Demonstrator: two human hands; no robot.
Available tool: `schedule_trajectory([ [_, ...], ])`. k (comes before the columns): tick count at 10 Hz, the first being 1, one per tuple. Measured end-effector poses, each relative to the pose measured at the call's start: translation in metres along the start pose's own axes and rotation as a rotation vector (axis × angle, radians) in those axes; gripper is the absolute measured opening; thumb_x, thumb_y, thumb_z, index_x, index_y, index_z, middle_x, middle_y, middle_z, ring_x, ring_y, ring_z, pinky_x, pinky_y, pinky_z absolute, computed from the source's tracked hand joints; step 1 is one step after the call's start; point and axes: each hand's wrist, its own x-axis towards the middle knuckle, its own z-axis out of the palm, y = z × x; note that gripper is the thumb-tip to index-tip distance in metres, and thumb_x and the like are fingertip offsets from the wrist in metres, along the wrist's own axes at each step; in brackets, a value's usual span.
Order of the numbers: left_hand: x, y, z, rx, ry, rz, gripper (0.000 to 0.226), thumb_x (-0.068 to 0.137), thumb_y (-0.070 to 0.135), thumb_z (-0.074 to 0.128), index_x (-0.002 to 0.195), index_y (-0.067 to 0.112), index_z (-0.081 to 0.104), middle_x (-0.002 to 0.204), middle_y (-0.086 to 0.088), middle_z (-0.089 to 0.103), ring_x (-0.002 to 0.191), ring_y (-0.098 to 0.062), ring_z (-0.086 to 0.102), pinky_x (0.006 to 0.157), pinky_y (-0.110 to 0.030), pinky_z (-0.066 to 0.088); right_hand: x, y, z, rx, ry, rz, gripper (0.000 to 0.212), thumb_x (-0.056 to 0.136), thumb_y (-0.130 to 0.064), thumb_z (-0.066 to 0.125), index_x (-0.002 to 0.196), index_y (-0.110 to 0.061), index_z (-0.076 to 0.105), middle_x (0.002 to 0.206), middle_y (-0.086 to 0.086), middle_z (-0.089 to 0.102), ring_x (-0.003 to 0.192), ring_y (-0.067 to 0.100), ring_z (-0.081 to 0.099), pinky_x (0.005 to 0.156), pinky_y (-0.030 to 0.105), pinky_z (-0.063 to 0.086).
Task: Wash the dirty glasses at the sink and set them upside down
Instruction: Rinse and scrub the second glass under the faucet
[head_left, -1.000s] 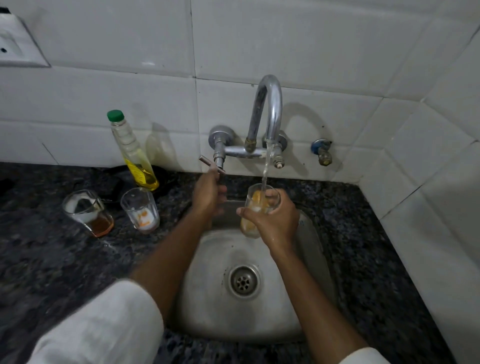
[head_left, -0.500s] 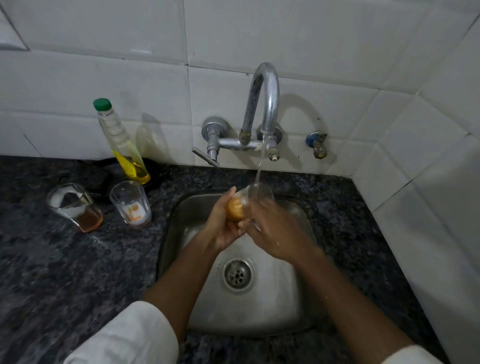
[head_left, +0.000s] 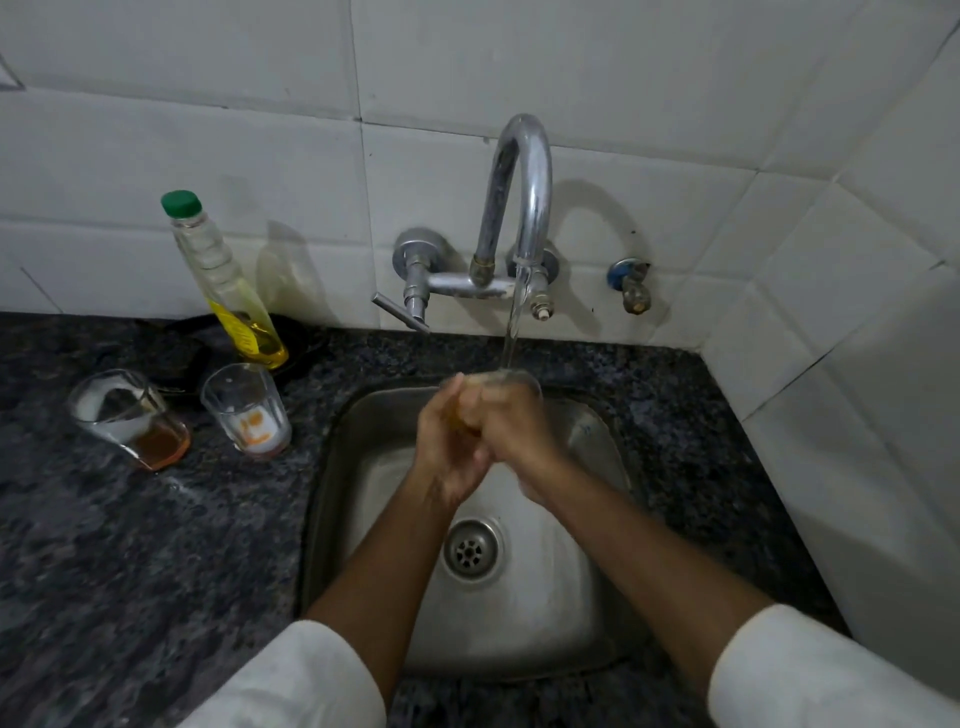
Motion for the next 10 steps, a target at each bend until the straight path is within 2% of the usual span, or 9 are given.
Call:
schedule_trajectory([
  [2, -0.001, 0.013, 0.004, 0.355, 0.146, -0.135, 0.047, 0.092, 0.044, 0.061, 0.108, 0.001, 0.069, 0.096, -0.017, 0.075, 0.093, -0.029, 0.070, 0.086, -0.042, 0.056, -0.002, 0.021, -0.008, -0.627, -0.245, -0.057, 0.029, 0.091, -0.015, 0.048, 0.119, -0.010, 0.058, 0.115, 0.009, 0.062, 0.108, 0.031, 0.059, 0.077, 0.037, 0.043],
  [3, -0.006, 0.008, 0.000, 0.105, 0.017, -0.028, 0.046, 0.092, 0.042, 0.056, 0.105, 0.001, 0.073, 0.098, -0.015, 0.073, 0.093, -0.024, 0.071, 0.085, -0.034, 0.055, 0.003, 0.005, 0.011, 0.061, -0.075, 0.113, 0.029, 0.089, -0.013, 0.053, 0.113, 0.002, 0.058, 0.100, 0.010, 0.064, 0.091, 0.025, 0.062, 0.071, 0.036, 0.049],
  [4, 0.000, 0.015, 0.006, 0.092, 0.106, -0.054, 0.052, 0.088, 0.048, 0.059, 0.104, -0.001, 0.068, 0.091, -0.017, 0.071, 0.075, -0.025, 0.073, 0.067, -0.034, 0.061, 0.003, 0.006, 0.009, -0.253, -0.168, -0.081, 0.020, 0.089, -0.012, 0.056, 0.108, -0.005, 0.058, 0.104, 0.014, 0.066, 0.086, 0.022, 0.061, 0.067, 0.029, 0.040],
  [5, 0.000, 0.018, 0.008, 0.347, 0.198, -0.141, 0.051, 0.093, 0.052, 0.055, 0.109, 0.005, 0.068, 0.101, -0.017, 0.071, 0.090, -0.028, 0.068, 0.085, -0.042, 0.056, 0.003, 0.020, 0.009, -0.588, -0.149, -0.110, 0.031, 0.093, -0.019, 0.048, 0.122, -0.015, 0.056, 0.122, 0.006, 0.063, 0.110, 0.026, 0.060, 0.081, 0.032, 0.042],
  [6, -0.003, 0.012, -0.003, 0.114, 0.043, -0.071, 0.041, 0.098, 0.039, 0.047, 0.099, 0.007, 0.073, 0.100, -0.015, 0.071, 0.096, -0.025, 0.067, 0.093, -0.039, 0.050, 0.009, 0.002, 0.014, -0.001, 0.024, 0.045, 0.027, 0.094, -0.015, 0.045, 0.113, -0.008, 0.062, 0.105, 0.011, 0.064, 0.102, 0.028, 0.062, 0.083, 0.037, 0.047],
  [7, 0.001, 0.013, -0.006, 0.049, -0.004, -0.078, 0.044, 0.094, 0.041, 0.056, 0.108, 0.001, 0.070, 0.100, -0.017, 0.072, 0.095, -0.027, 0.069, 0.093, -0.040, 0.053, 0.005, 0.003, 0.009, -0.274, -0.144, -0.202, 0.028, 0.090, -0.011, 0.049, 0.117, -0.017, 0.055, 0.110, 0.006, 0.060, 0.105, 0.024, 0.059, 0.080, 0.035, 0.046],
  [8, 0.001, 0.019, 0.000, 0.393, 0.135, -0.144, 0.047, 0.092, 0.044, 0.060, 0.113, 0.002, 0.066, 0.097, -0.015, 0.074, 0.087, -0.025, 0.071, 0.079, -0.038, 0.058, 0.006, 0.026, 0.006, -0.661, -0.211, -0.168, 0.034, 0.091, -0.019, 0.051, 0.125, -0.019, 0.053, 0.125, 0.006, 0.059, 0.116, 0.026, 0.056, 0.084, 0.035, 0.041],
  [9, -0.003, 0.016, 0.003, 0.261, 0.093, -0.017, 0.043, 0.096, 0.032, 0.054, 0.120, -0.002, 0.062, 0.101, -0.018, 0.067, 0.084, -0.024, 0.068, 0.078, -0.036, 0.054, 0.011, 0.027, 0.015, 0.354, -0.029, 0.088, 0.014, 0.087, -0.012, 0.058, 0.098, -0.016, 0.067, 0.098, 0.010, 0.069, 0.091, 0.026, 0.065, 0.073, 0.036, 0.051],
  [10, -0.003, 0.008, 0.015, 0.224, 0.199, 0.176, 0.034, 0.084, 0.006, 0.070, 0.117, 0.005, 0.063, 0.100, -0.012, 0.068, 0.080, -0.020, 0.067, 0.072, -0.031, 0.056, 0.007, 0.033, 0.028, 1.491, 0.125, 0.430, 0.022, 0.086, -0.004, 0.048, 0.094, -0.012, 0.066, 0.081, 0.007, 0.068, 0.073, 0.020, 0.059, 0.065, 0.029, 0.044],
])
